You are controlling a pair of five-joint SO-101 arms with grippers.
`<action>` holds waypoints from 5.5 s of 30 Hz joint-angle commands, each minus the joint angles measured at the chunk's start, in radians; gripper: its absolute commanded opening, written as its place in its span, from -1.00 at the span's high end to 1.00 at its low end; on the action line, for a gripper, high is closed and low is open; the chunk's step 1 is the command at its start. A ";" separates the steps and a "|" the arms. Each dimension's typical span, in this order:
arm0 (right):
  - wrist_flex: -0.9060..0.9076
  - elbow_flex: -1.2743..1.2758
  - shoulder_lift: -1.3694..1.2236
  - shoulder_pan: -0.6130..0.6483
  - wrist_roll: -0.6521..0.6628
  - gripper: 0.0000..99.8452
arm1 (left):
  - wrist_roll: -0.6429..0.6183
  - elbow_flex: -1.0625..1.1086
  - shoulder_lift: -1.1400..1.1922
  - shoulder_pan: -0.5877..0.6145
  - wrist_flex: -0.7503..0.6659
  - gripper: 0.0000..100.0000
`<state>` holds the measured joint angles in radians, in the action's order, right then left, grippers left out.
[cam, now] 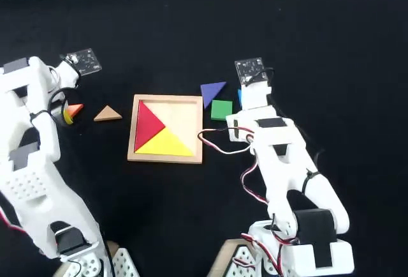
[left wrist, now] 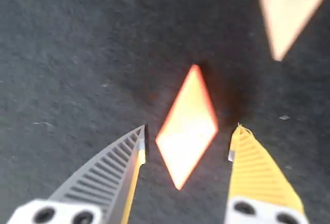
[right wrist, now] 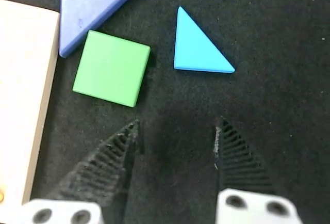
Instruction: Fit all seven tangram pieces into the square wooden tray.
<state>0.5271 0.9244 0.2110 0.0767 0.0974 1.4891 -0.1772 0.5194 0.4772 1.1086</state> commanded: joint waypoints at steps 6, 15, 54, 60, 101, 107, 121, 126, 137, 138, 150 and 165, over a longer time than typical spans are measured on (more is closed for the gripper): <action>-0.021 -0.001 -0.010 -0.012 0.008 0.56 | 0.454 -0.403 0.247 -0.007 0.170 0.47; -0.015 -0.033 -0.062 -0.009 0.008 0.56 | 0.519 -0.915 0.571 0.038 0.594 0.47; 0.009 -0.038 -0.058 -0.015 0.008 0.56 | -0.253 0.222 -0.787 -0.341 0.647 0.84; 0.044 -0.041 -0.021 -0.044 0.000 0.56 | -0.872 0.286 -1.053 -0.631 0.517 0.84; 0.006 -0.077 0.007 -0.304 -0.206 0.56 | -2.130 0.268 -0.199 -0.903 0.074 0.83; 0.006 -0.077 0.007 -0.304 -0.206 0.56 | -2.079 0.222 -0.193 -0.903 0.078 0.84; 0.006 -0.079 0.007 -0.302 -0.206 0.56 | -1.969 0.222 -0.184 -0.898 0.081 0.57; 0.006 -0.079 0.007 -0.302 -0.206 0.56 | -1.959 0.222 -0.186 -0.894 0.081 0.57; 0.006 -0.079 0.007 -0.302 -0.206 0.56 | -1.962 0.110 -0.184 -0.900 0.115 0.57; 0.006 -0.079 0.007 -0.302 -0.206 0.56 | -1.962 0.104 -0.183 -0.903 0.115 0.57; 0.006 -0.079 0.007 -0.302 -0.206 0.56 | -1.959 0.140 -0.133 -0.931 0.114 0.57; 0.006 -0.079 0.007 -0.302 -0.206 0.56 | -1.959 0.001 -0.072 -0.928 0.210 0.57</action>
<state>0.5516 0.9214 0.1834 -0.2194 -0.1005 -0.4749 -0.0621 0.4488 -0.4388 1.2513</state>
